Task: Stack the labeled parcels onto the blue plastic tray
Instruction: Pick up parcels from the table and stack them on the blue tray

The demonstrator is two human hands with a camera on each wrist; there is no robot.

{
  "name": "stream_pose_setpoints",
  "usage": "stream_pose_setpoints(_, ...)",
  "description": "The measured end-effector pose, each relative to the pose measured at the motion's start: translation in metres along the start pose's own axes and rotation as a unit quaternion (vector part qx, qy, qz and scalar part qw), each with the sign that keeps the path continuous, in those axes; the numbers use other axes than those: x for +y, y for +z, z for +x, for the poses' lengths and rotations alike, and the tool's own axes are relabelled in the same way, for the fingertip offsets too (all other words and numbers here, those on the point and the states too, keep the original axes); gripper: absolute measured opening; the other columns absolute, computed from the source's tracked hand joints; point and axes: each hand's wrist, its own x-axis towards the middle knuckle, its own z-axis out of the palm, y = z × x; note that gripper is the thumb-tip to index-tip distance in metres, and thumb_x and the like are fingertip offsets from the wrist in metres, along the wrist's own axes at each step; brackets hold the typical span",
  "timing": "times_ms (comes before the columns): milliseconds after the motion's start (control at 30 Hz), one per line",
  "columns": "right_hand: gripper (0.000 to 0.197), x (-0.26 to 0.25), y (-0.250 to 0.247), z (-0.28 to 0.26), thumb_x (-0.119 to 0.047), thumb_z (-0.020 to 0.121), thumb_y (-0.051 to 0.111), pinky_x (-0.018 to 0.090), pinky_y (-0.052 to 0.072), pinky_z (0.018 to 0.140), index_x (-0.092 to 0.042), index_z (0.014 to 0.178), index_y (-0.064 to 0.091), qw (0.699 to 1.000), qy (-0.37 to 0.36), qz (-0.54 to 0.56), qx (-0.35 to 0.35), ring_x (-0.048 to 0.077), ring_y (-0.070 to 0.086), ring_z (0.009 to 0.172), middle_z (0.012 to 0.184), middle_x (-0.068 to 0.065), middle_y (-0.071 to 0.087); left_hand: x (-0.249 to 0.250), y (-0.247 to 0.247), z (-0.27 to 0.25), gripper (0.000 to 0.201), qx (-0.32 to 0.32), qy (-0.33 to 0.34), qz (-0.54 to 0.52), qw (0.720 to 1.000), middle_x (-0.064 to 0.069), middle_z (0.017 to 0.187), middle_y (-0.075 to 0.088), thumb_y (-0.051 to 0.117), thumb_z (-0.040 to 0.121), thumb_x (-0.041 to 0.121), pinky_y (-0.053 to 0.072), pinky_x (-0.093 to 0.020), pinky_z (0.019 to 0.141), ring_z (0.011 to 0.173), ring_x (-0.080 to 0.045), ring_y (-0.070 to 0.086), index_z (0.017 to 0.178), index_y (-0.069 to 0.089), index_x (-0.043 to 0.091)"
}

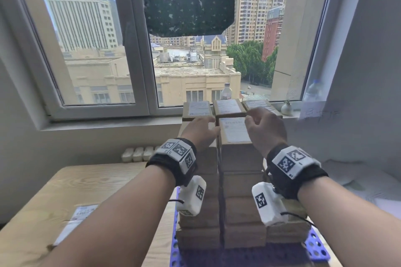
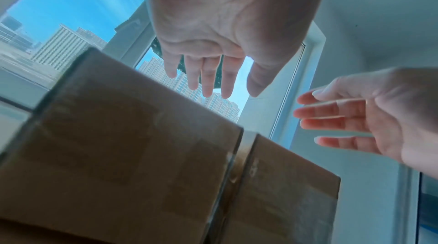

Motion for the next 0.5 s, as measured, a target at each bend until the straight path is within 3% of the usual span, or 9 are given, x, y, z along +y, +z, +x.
stream_pose_setpoints(133,0.021,-0.04,0.008,-0.024,-0.024,0.092,0.055,0.027,0.047,0.083,-0.024,0.106,0.07,0.997,-0.077,0.009,-0.004,0.02,0.065,0.097,0.103,-0.001,0.072,-0.018,-0.018,-0.016,0.043,0.035,-0.016,-0.005,0.999,-0.005,0.145,0.051,0.052,0.098,0.029,0.035,-0.035,0.112,0.133,-0.022,0.046,0.138,0.052,0.017)
stream_pose_setpoints(267,0.02,-0.071,0.033,-0.052,-0.02,0.091,0.056,0.022,0.041,0.073,-0.021,0.105,0.071,0.989,-0.123,0.055,-0.055,0.015,0.062,0.084,0.095,-0.001,0.072,-0.046,-0.035,-0.041,0.041,0.071,-0.047,-0.012,0.996,-0.007,0.143,0.052,0.05,0.098,0.026,0.035,-0.035,0.111,0.132,-0.022,0.047,0.137,0.053,0.015)
stream_pose_setpoints(400,0.02,-0.099,0.068,-0.083,-0.022,0.091,0.056,0.027,0.049,0.076,-0.019,0.107,0.068,0.977,-0.147,0.078,-0.13,0.015,0.064,0.084,0.094,-0.004,0.071,-0.089,-0.048,-0.071,0.039,0.087,-0.092,-0.011,0.992,-0.005,0.141,0.052,0.049,0.097,0.026,0.04,-0.031,0.102,0.124,-0.019,0.051,0.136,0.053,0.018)
stream_pose_setpoints(500,0.022,-0.117,0.105,-0.103,-0.022,0.092,0.055,0.034,0.054,0.081,-0.018,0.109,0.067,0.969,-0.141,0.092,-0.183,0.015,0.064,0.085,0.096,-0.002,0.071,-0.135,-0.054,-0.095,0.038,0.104,-0.139,-0.005,0.985,-0.005,0.138,0.055,0.049,0.095,0.028,0.042,-0.04,0.106,0.124,-0.022,0.052,0.132,0.055,0.021)
